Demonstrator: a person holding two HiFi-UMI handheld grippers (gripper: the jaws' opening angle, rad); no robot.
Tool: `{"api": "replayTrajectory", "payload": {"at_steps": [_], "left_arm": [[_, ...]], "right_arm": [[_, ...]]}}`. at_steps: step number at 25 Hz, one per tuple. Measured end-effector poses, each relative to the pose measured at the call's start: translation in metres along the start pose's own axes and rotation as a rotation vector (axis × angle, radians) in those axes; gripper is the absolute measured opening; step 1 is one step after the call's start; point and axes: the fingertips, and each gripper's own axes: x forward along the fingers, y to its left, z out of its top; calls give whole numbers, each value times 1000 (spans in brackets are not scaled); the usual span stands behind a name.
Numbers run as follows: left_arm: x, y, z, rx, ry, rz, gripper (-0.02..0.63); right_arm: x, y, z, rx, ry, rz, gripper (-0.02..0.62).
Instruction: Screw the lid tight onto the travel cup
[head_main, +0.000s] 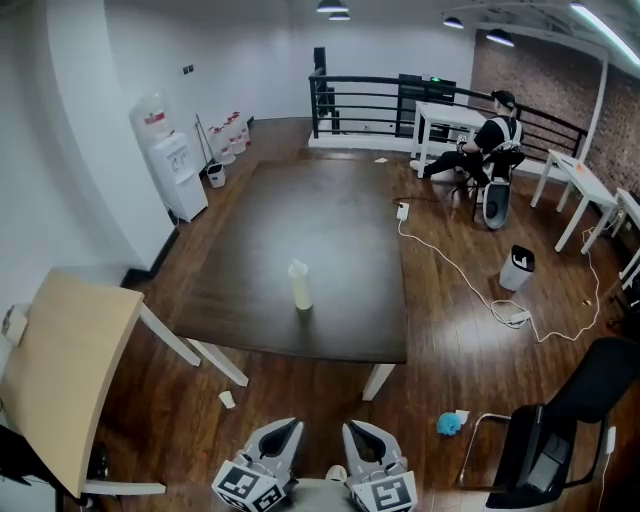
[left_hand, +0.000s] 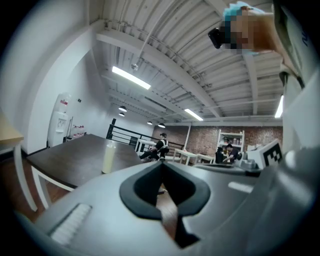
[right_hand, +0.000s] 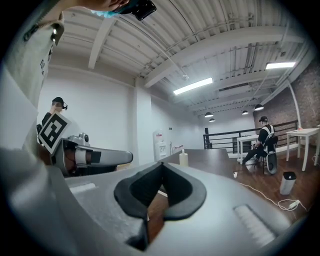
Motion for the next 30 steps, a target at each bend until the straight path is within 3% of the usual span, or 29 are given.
{"api": "replayTrajectory", "payload": {"at_steps": [9,16,30], "left_arm": [[-21,16,-28,2,-22,75,2],[-27,5,-25,-3,-29,69,2],[-24,5,-22,-19,-25,58,2]], "right_arm": [[-3,8,-19,-20,47,13,0],[-4,20,-17,-41,55,53,-2],[-5,16,-14,-52,57,54,-2]]}}
